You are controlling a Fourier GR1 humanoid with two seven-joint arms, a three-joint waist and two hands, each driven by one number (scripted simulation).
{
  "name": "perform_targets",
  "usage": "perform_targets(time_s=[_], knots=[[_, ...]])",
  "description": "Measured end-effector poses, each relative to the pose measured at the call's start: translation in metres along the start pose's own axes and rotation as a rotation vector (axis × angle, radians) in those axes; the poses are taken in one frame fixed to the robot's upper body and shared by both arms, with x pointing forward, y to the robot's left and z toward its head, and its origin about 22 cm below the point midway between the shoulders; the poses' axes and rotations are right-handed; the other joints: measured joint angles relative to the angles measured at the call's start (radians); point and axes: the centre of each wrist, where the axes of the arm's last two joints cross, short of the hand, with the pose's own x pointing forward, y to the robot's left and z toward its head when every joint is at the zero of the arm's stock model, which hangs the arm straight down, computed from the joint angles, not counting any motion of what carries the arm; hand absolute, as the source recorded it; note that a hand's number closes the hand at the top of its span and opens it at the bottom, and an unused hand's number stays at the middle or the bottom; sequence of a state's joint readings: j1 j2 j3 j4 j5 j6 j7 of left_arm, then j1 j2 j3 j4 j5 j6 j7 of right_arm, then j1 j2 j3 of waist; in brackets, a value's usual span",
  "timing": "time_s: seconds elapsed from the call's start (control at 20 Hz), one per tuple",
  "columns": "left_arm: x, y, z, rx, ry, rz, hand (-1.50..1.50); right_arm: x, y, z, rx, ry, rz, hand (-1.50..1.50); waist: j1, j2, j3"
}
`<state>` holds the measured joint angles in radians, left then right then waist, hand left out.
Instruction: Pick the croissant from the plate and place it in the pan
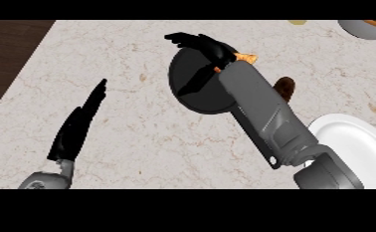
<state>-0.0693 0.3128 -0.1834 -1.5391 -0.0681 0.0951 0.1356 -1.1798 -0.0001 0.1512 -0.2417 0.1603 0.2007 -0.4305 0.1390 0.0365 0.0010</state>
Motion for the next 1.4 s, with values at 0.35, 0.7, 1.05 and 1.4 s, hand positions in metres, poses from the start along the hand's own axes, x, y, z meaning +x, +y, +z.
perform_targets(time_s=[0.35, 0.7, 1.05, 1.4], knots=[[-0.004, -0.001, 0.002, 0.027, 0.012, 0.005, 0.0, 0.005, -0.031, 0.005, -0.223, 0.032, -0.135, -1.5, -0.029, 0.004, 0.0], [0.0, 0.003, 0.004, 0.03, -0.001, 0.002, 0.0, -0.009, -0.1, 0.05, -0.333, -0.013, -0.149, -1.5, -0.03, 0.013, 0.002], [0.004, 0.004, 0.004, 0.025, -0.019, 0.0, 0.0, -0.016, -0.157, 0.1, -0.396, -0.039, -0.11, -1.5, -0.013, 0.026, 0.003], [0.005, -0.001, 0.005, 0.015, -0.028, 0.002, 0.0, -0.017, -0.193, 0.141, -0.403, -0.046, -0.088, -1.5, 0.0, 0.032, 0.005]])
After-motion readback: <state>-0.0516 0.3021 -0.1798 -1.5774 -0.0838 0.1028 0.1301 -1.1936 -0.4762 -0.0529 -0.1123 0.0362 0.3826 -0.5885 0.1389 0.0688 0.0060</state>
